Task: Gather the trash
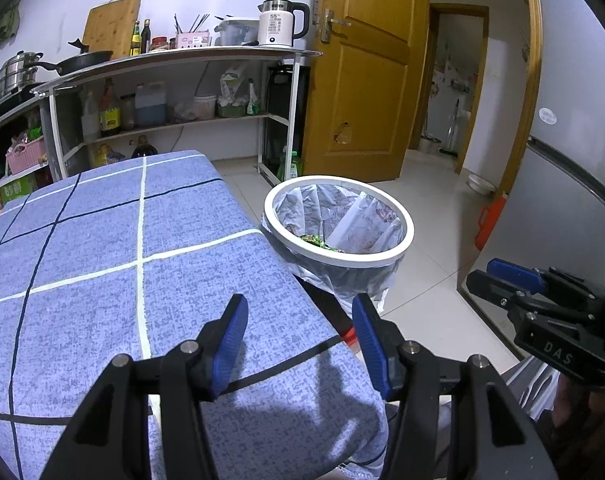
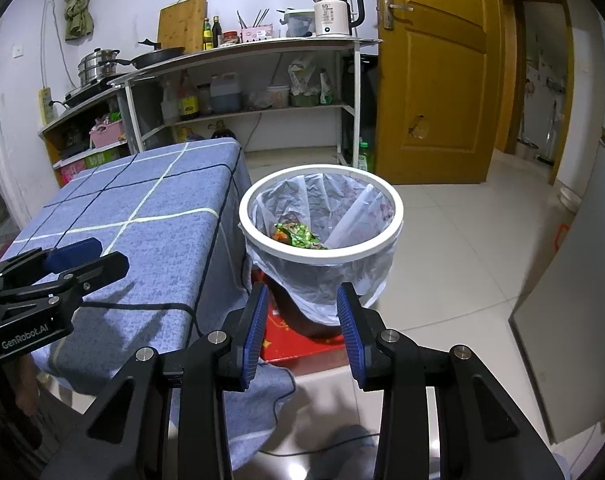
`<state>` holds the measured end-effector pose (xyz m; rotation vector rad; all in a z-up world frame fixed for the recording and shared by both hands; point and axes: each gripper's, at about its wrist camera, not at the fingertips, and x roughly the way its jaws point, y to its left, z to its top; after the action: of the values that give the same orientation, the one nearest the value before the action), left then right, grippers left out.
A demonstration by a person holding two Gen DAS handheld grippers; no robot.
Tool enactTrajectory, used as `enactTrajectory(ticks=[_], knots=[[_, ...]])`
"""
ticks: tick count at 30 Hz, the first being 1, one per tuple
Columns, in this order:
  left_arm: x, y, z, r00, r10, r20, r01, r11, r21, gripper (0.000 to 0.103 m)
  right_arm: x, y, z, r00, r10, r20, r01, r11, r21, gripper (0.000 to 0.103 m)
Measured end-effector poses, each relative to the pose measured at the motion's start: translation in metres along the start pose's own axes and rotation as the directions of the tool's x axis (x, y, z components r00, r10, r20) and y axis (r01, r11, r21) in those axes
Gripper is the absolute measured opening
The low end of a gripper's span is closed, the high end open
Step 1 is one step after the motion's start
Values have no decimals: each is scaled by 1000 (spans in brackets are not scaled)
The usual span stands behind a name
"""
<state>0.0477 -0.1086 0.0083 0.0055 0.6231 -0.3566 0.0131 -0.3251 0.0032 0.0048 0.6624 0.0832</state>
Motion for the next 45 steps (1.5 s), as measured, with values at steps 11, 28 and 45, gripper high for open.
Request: enactTrajectory(ticks=[11, 28, 45], knots=[[0, 0, 1, 1000, 8, -5, -8, 1000, -3, 56, 0, 3, 1, 1000, 3, -1, -3, 1000, -8, 37], [-1, -5, -1, 1000, 16, 0, -16, 1000, 3, 56, -1, 5, 2, 1000, 4, 0, -4, 1000, -9, 37], [-1, -4, 0, 1000, 15, -1, -15, 1000, 2, 56, -2, 6, 4, 1000, 8, 5, -7, 1000, -16, 37]])
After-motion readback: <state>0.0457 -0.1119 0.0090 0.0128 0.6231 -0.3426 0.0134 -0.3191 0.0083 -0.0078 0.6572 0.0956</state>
